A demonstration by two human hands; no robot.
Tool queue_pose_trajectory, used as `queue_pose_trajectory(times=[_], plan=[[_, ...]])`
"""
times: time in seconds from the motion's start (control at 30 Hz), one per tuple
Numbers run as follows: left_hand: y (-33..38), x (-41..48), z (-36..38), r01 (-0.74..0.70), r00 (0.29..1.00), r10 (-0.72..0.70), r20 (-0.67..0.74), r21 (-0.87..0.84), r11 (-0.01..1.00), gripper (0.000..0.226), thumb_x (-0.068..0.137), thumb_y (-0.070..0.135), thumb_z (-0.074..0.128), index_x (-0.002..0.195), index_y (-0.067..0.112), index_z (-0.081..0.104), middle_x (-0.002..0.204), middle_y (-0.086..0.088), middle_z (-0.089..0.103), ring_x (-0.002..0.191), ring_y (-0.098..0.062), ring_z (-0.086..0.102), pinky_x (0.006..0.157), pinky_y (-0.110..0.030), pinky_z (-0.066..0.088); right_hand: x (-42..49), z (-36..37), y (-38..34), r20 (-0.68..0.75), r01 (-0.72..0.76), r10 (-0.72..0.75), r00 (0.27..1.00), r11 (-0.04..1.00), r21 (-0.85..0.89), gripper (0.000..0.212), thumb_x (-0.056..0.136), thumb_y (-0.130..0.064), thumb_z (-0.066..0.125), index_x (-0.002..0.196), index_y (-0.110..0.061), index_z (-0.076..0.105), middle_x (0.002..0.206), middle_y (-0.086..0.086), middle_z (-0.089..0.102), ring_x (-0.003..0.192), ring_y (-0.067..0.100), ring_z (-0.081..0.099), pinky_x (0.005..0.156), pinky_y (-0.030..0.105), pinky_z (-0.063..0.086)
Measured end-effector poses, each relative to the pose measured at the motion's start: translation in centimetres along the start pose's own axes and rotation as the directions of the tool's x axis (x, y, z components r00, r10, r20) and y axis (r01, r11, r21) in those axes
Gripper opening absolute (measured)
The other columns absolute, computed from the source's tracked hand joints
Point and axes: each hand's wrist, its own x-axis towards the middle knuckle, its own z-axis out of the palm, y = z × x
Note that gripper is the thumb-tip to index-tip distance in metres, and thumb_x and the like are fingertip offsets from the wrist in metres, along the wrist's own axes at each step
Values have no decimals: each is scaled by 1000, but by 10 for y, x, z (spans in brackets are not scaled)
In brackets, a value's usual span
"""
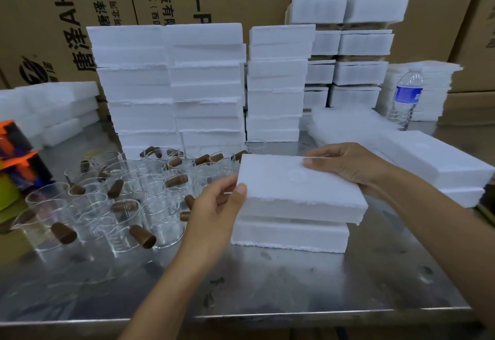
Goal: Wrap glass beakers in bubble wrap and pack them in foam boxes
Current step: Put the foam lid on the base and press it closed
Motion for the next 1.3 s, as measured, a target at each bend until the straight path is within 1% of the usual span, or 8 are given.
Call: queue_pose_trajectory(times=[0.2,0.43,0.6,0.7,0.87,1.0,1.1,1.3], plan=[[-11,3,0,140,988,-141,-62,-22,990,19,94,31,52,112,32,57,107,18,62,97,3,58,71,-10,43,0,13,8,6,-53,53,999,998,39,15,71,-19,79,79,-13,69,58,-7,70,48,4,64,42,13,45],[-8,7,14,260,964,-264,-17,-124,958,32,101,24,34,126,40,47,119,23,51,112,-4,49,100,-33,40,2,18,16,5,-114,114,993,992,55,16,74,-20,78,81,-8,69,58,-3,69,46,5,62,43,13,46],[-5,9,18,280,958,-286,-10,-172,944,33,102,18,29,112,42,50,102,30,49,97,5,50,72,-19,42,3,19,14,2,-145,145,989,989,7,21,73,-21,78,86,-6,71,62,-2,69,46,4,62,43,12,46],[-5,11,16,315,947,-320,2,-182,931,32,102,19,30,115,40,50,103,26,51,95,4,50,72,-22,44,-2,22,12,-42,-129,131,990,990,51,25,76,-20,77,96,-11,66,75,-1,67,49,1,63,44,11,46],[-8,11,12,375,925,-379,11,-170,911,26,101,24,34,104,35,57,103,16,59,96,-4,56,77,-26,47,-33,18,50,-294,-38,176,939,906,421,53,77,-36,73,124,-19,54,117,9,63,105,24,62,95,42,48],[-4,7,22,423,894,-445,-53,-231,876,20,99,27,39,95,28,58,98,2,64,93,-17,60,76,-32,49,-62,24,69,-70,-64,107,992,887,458,51,65,-47,67,104,-15,72,106,3,72,96,17,69,83,34,48],[3,1,34,322,919,-361,-157,-224,920,21,98,29,37,91,28,58,90,6,60,83,-12,56,63,-31,39,-66,24,66,-65,-31,67,996,893,449,55,70,-47,69,118,-21,62,112,0,70,105,20,65,100,43,43],[15,3,43,192,962,-236,-140,-271,943,22,95,32,45,109,33,62,86,8,62,74,-7,55,75,-30,46,-65,-10,34,-36,-48,70,997,902,430,58,49,-40,73,104,-24,64,94,-1,74,84,21,69,85,45,51]])
